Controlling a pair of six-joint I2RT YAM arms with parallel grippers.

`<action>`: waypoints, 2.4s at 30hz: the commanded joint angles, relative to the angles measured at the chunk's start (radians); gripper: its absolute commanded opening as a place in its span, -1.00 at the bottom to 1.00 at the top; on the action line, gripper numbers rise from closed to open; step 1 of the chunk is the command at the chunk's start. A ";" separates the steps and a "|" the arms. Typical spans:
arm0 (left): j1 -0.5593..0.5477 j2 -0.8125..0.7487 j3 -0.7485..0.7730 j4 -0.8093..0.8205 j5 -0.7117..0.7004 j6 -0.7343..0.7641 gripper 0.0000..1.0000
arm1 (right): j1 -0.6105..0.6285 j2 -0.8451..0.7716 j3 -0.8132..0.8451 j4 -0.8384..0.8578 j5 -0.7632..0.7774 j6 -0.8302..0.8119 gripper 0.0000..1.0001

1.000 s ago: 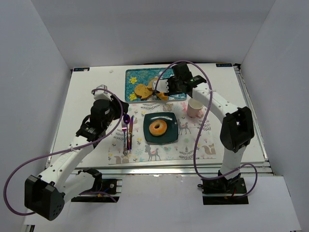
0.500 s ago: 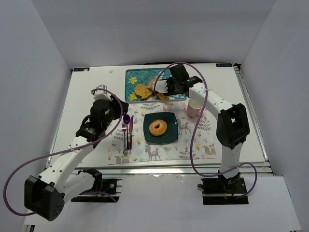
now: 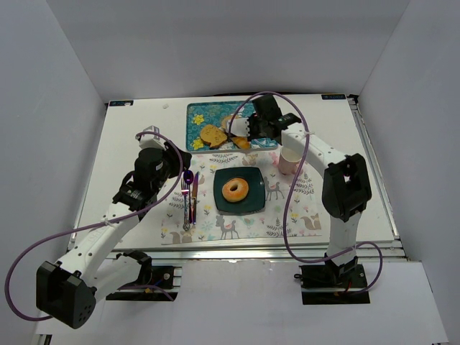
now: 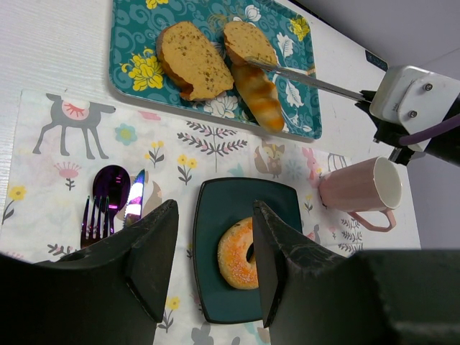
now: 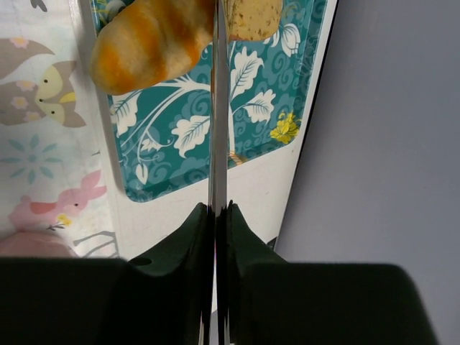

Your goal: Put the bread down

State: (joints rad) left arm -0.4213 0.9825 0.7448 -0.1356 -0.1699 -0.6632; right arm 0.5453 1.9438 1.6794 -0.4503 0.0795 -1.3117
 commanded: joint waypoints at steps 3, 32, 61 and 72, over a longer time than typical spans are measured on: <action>-0.001 -0.016 0.002 -0.002 -0.008 0.001 0.11 | -0.007 -0.109 0.013 -0.002 -0.069 0.046 -0.84; -0.001 0.039 0.007 0.022 0.020 0.005 0.11 | -0.004 -0.888 -0.777 -0.142 -0.391 0.103 -0.41; -0.001 0.050 0.019 0.027 0.030 0.005 0.03 | -0.021 -0.832 -0.495 0.028 -0.390 0.628 -0.73; -0.001 0.041 -0.007 0.059 0.072 -0.009 -0.45 | -0.586 -0.556 -0.486 0.168 -0.299 1.203 -1.00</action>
State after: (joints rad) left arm -0.4213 1.0397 0.7448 -0.1127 -0.1215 -0.6640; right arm 0.0387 1.3605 1.2011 -0.3058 -0.2249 -0.2844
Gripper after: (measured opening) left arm 0.280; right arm 0.164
